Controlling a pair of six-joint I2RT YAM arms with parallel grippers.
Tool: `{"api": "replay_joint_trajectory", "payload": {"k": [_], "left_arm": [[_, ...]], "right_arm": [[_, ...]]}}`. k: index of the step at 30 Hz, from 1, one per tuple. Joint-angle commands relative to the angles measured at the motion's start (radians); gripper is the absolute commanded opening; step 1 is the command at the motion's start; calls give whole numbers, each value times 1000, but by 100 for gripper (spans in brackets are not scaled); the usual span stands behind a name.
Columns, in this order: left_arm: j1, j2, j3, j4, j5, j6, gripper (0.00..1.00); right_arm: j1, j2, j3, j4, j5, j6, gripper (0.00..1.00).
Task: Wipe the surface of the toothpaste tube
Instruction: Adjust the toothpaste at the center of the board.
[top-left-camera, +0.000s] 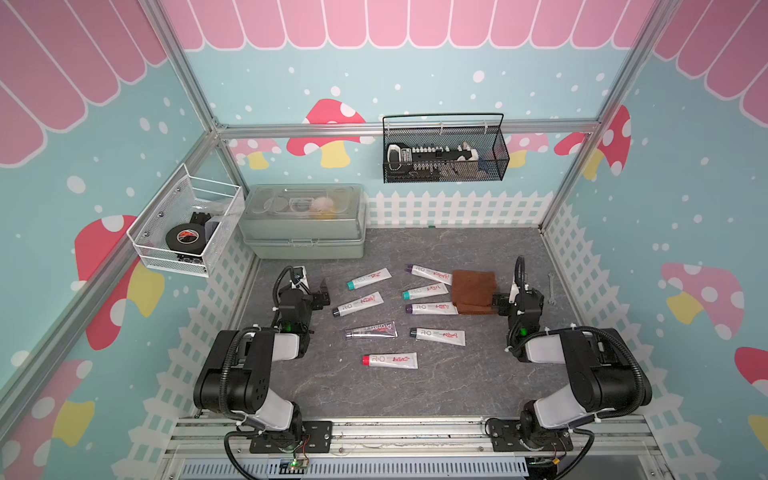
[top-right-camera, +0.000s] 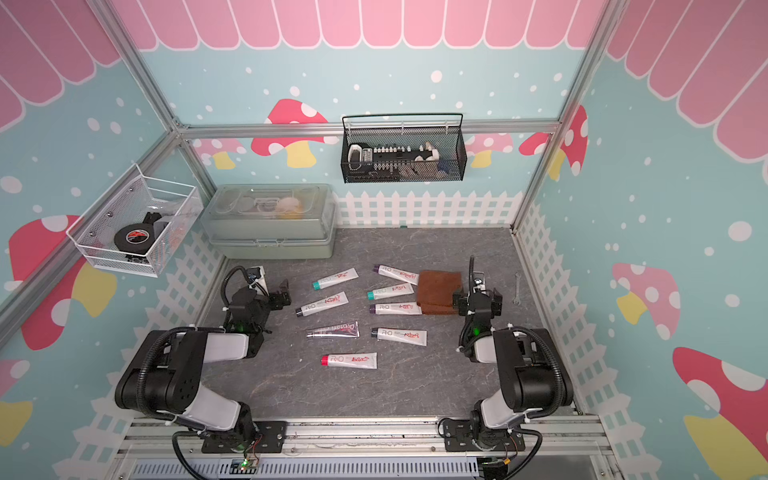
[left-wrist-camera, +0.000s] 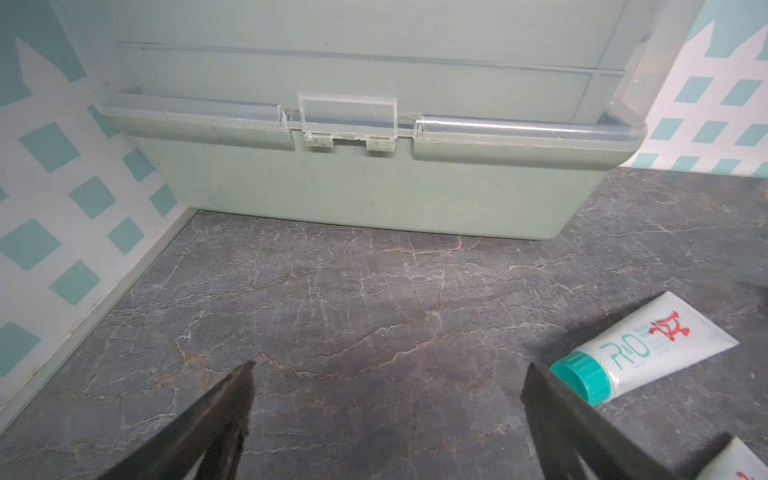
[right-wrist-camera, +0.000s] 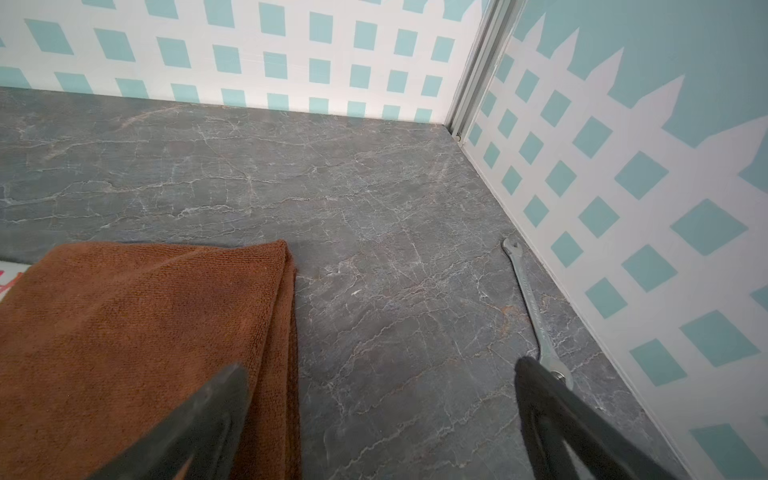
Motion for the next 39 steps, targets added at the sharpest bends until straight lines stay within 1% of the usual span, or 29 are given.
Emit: {"api": "replay_joint_trajectory", "payload": {"k": [1, 31, 34, 35, 36, 37, 39], "left_arm": [[6, -18, -2, -7, 14, -8, 99], [5, -22, -10, -1, 13, -6, 99], [-10, -65, -47, 36, -25, -2, 99], [-25, -105, -47, -2, -56, 4, 99], [-38, -157, -30, -91, -80, 4, 99], [-48, -217, 20, -251, -120, -24, 99], [-62, -277, 152, -553, -235, -132, 99]], "right_arm": [[-2, -17, -14, 14, -6, -19, 99], [-2, -19, -14, 14, -6, -18, 99], [-1, -34, -16, 11, 14, -11, 100], [-1, -58, -18, -6, 31, -4, 100], [0, -86, -17, -31, 35, -3, 100], [0, -125, -6, -89, 40, -2, 100], [6, -199, 69, -291, 63, 23, 99]]}}
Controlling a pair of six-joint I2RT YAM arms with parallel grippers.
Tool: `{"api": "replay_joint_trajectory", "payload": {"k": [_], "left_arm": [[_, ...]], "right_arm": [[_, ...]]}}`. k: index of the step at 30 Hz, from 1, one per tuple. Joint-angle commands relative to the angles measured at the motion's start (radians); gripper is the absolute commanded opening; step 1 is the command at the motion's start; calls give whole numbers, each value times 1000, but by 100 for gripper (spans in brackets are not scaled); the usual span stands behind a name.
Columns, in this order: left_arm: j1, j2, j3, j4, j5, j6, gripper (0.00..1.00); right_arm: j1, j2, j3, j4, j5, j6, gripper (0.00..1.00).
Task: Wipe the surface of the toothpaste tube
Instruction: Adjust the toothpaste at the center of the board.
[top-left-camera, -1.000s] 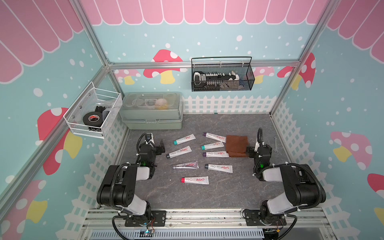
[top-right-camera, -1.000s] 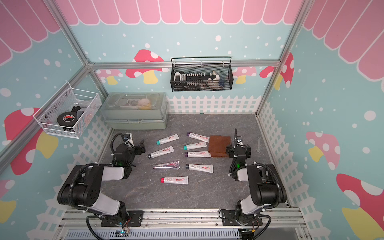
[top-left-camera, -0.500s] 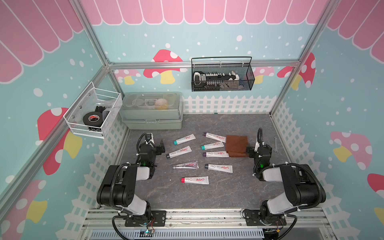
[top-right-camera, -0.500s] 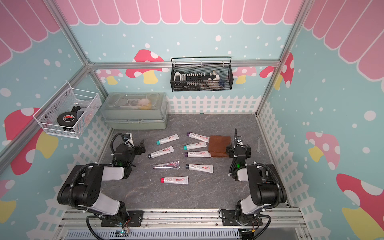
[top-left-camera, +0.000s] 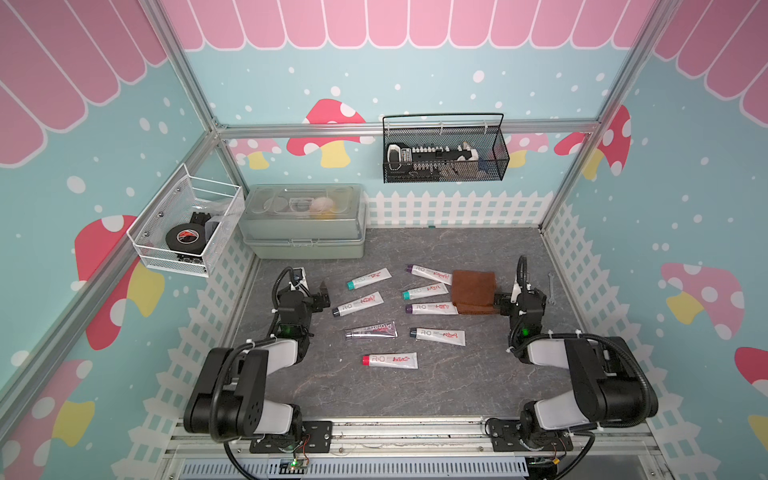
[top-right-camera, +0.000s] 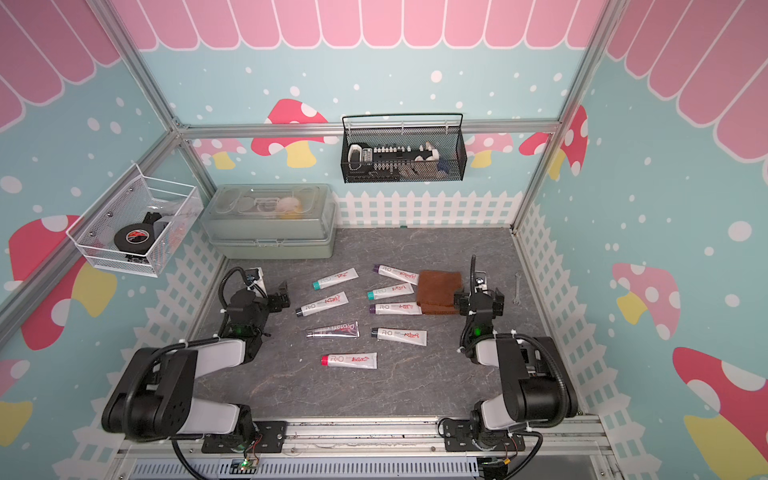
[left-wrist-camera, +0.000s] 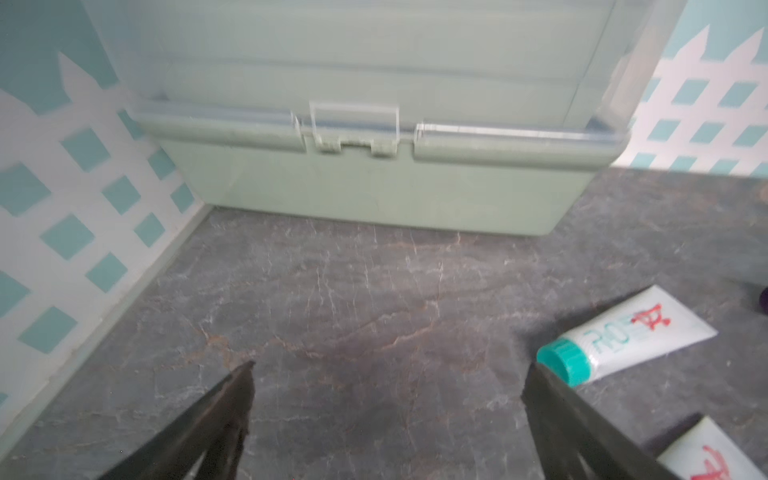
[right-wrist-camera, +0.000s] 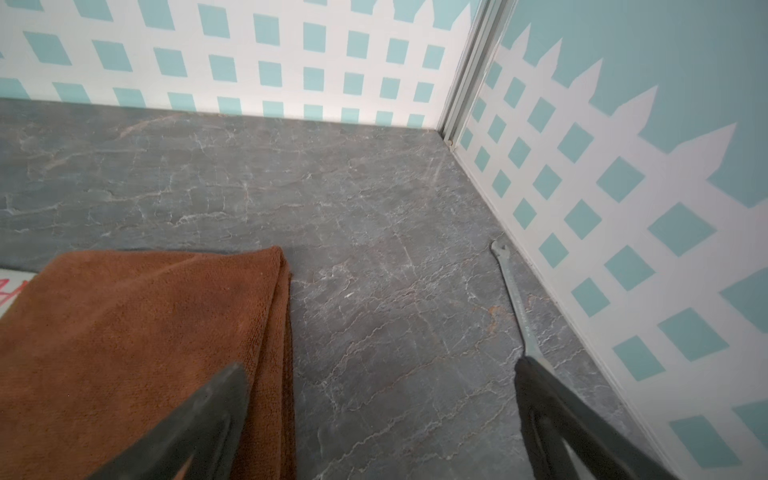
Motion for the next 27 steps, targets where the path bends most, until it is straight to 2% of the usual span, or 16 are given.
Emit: {"api": "replay_joint_trajectory", "payload": {"k": [1, 3, 5, 7, 9, 11, 12, 14, 18, 21, 26, 27], "left_arm": [[-24, -91, 216, -478, -203, -144, 99], [-45, -86, 359, -722, -298, -241, 99], [-70, -62, 512, -949, -337, -290, 99], [-114, -51, 579, -1036, -409, -318, 99], [-130, -57, 609, -1121, -471, -433, 99], [-129, -73, 593, -1148, -435, -572, 99], [-125, -80, 580, -1124, -387, -599, 99], [-123, -82, 555, -1037, -256, -586, 90], [-143, -47, 557, -1015, -109, -612, 87], [-205, 5, 603, -1086, 12, -556, 84], [-349, -6, 542, -1057, 94, -470, 84], [-384, -19, 516, -1032, 120, -459, 91]], "right_arm": [[5, -118, 126, -322, 56, 55, 99], [5, -175, 245, -542, 80, 170, 99], [3, -238, 373, -800, 103, 407, 99], [2, -270, 416, -957, 67, 595, 99], [-6, -290, 399, -937, -67, 590, 99], [-6, -318, 379, -923, -143, 590, 99], [-6, -330, 377, -926, -156, 596, 100], [-4, -357, 379, -959, -183, 590, 100], [8, -353, 423, -1077, -275, 536, 97], [36, -330, 432, -1121, -365, 498, 93], [144, -281, 458, -1202, -371, 440, 89], [162, -269, 459, -1213, -369, 434, 89]]}}
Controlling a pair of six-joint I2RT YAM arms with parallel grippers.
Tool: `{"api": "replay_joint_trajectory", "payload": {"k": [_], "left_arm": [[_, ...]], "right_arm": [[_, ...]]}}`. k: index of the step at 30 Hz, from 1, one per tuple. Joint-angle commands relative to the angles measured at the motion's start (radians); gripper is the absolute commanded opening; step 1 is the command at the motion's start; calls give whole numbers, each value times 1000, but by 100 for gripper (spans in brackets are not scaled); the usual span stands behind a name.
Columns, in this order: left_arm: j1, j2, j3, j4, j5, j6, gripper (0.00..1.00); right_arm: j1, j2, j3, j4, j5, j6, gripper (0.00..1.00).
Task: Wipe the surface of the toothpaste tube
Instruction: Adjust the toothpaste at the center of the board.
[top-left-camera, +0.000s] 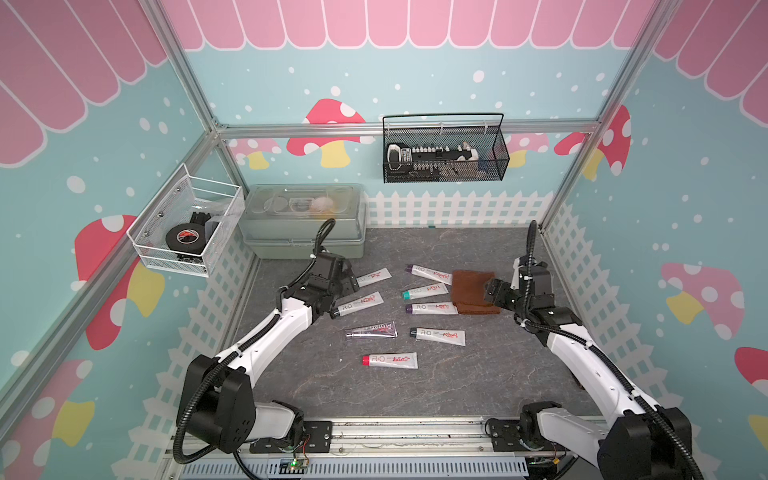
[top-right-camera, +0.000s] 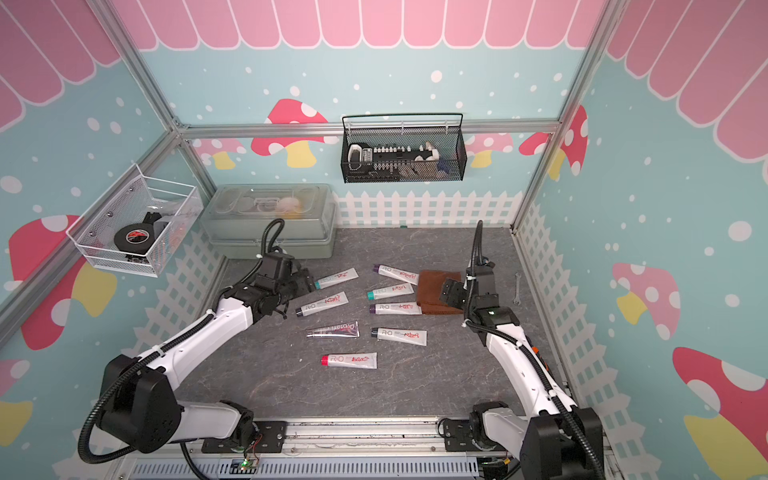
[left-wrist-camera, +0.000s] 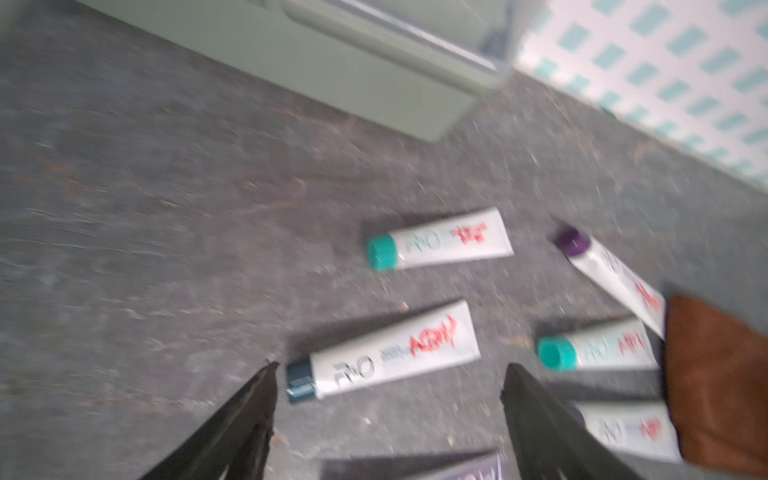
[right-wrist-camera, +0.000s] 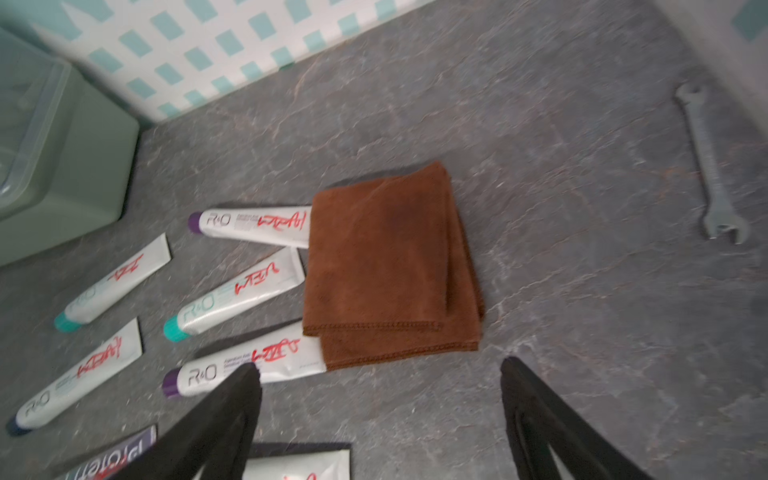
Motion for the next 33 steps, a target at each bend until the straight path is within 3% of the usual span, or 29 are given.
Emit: {"api": "replay_joint_trajectory", "payload": {"k": [1, 7, 16, 23, 33], "left_arm": [[-74, -42, -59, 24, 125, 42, 96], [-187, -48, -120, 122, 275, 93, 99], [-303, 129, -59, 255, 494, 139, 99], [-355, 278, 21, 264, 542, 190, 99], [-386, 431, 127, 211, 495, 247, 99]], "right_arm": [[51, 29, 25, -93, -40, -46, 88], [91, 79, -17, -82, -61, -55, 85], [101, 87, -46, -83, -72, -57, 82], [101, 32, -31, -128, -40, -67, 83], [101, -16, -48, -144, -20, -69, 83]]}}
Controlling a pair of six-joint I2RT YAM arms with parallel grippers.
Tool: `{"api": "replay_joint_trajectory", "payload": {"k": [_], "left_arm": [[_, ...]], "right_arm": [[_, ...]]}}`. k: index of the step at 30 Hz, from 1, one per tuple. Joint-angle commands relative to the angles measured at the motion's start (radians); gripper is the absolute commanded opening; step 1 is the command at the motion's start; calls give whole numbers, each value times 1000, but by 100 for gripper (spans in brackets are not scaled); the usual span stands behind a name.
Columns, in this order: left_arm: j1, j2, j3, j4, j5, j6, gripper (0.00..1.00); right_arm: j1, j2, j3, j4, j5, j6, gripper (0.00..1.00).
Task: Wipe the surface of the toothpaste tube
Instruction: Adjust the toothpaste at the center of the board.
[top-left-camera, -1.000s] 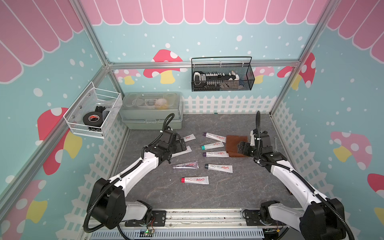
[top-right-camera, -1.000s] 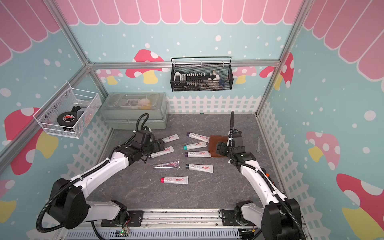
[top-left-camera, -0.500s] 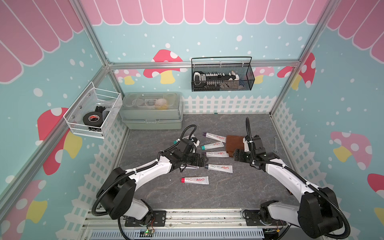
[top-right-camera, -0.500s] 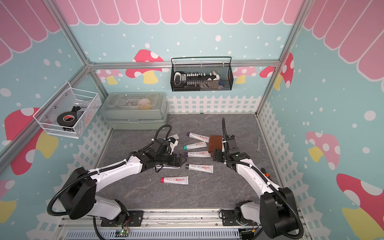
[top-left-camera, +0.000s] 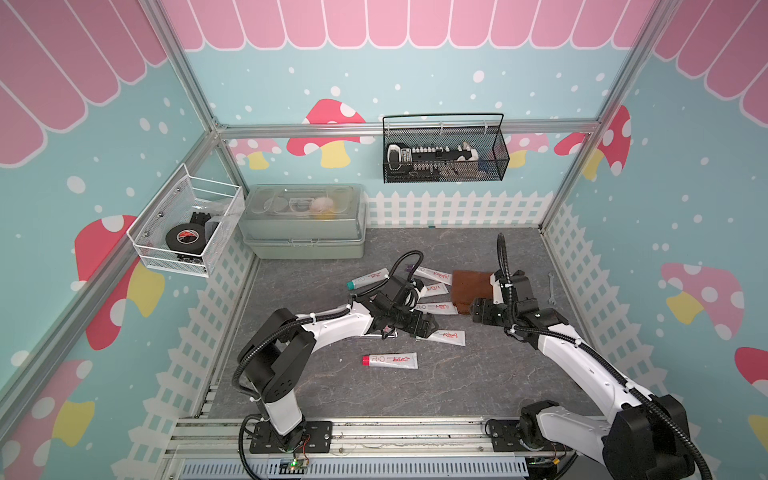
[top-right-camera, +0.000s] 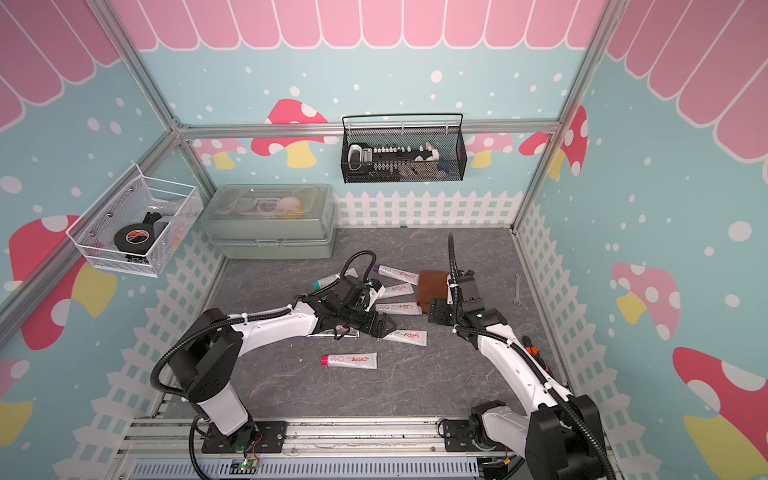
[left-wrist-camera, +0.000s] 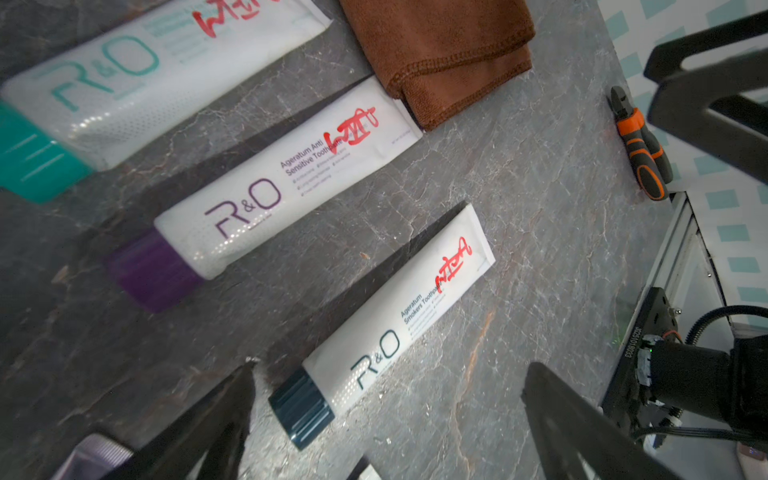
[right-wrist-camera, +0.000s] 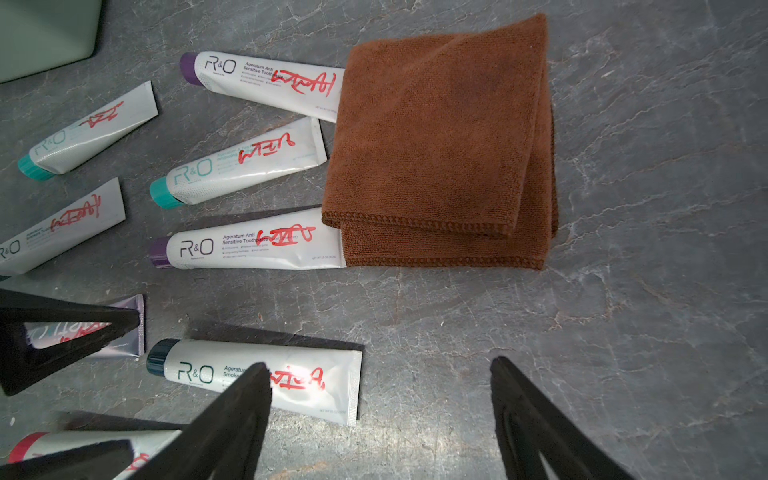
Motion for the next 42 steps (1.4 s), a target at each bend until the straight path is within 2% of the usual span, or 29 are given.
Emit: {"api": "replay_joint_trajectory", "payload": {"k": [1, 12, 20, 21, 27, 30, 34, 42], "left_arm": [[-30, 45, 38, -26, -12, 40, 98], [-85, 71, -25, -3, -54, 17, 92], [-147, 60, -89, -25, -226, 0, 83], [-148, 67, -85, -30, -250, -5, 80], [-163, 102, -47, -82, -375, 3, 44], [-177, 110, -36, -91, -412, 18, 34], [-182, 122, -28, -72, -390, 36, 29], [-197, 149, 46, -44, -312, 109, 30]], "right_arm": [[8, -27, -12, -27, 15, -12, 83], [8, -56, -45, -27, 15, -19, 82], [8, -65, -55, -20, 7, -22, 77], [8, -65, -55, -19, 6, -22, 75], [9, -76, -61, -19, 4, -26, 64], [8, -83, -66, -18, 5, -23, 61], [8, -84, -69, -17, 9, -18, 60], [8, -82, -54, -45, 66, -6, 59]]}}
